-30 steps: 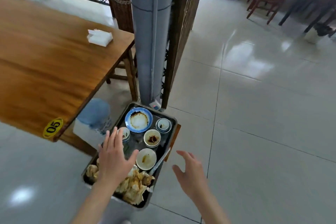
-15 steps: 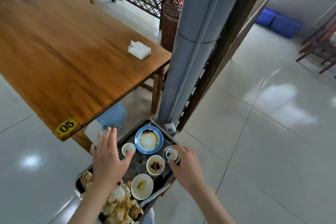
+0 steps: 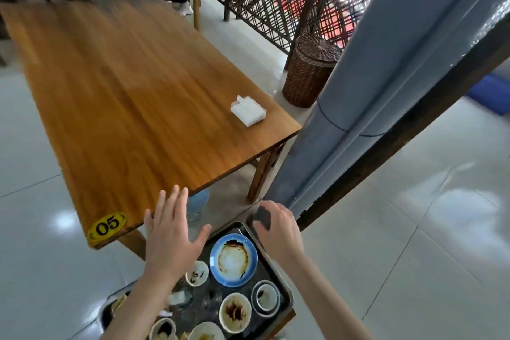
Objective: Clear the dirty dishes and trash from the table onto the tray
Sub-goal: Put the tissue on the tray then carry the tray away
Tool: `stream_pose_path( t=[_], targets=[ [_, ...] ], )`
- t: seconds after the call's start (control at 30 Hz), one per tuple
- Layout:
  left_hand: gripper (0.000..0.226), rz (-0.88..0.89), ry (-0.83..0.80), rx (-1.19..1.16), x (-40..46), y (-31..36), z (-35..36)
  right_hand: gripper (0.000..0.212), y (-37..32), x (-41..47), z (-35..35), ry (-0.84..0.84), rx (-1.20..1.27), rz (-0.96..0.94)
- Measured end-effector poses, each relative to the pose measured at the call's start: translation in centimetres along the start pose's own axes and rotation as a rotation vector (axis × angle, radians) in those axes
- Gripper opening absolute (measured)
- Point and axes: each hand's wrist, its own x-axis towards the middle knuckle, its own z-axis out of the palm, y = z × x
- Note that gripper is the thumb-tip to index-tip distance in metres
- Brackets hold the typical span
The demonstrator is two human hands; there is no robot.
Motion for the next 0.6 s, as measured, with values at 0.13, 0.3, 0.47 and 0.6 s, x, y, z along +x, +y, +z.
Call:
stream_pose_path(
  t=[0.13,0.3,0.47,0.6],
  targets=[
    [0.084,-0.045,0.031,0.043,0.8,-0.3,-0.1,0.044,-1.2,5.4,-0.6,0.003,-0.022,-0.057],
    [0.083,-0.147,0.062,0.083,0.9,-0.2,1.4,0.041,-2.7,13.9,-1.0,-0.019,-0.056,-0.105],
    [0.089,-0.197,0.054,0.134,0.9,1.0,3.6,0.047,-2.8,21.1,-0.5,-0.041,-0.119,-0.095],
    [0.087,-0.257,0.091,0.136,2.7,1.5,4.7,0.048,-2.5,25.8,0.5,-0.056,-0.157,-0.067]
  ],
)
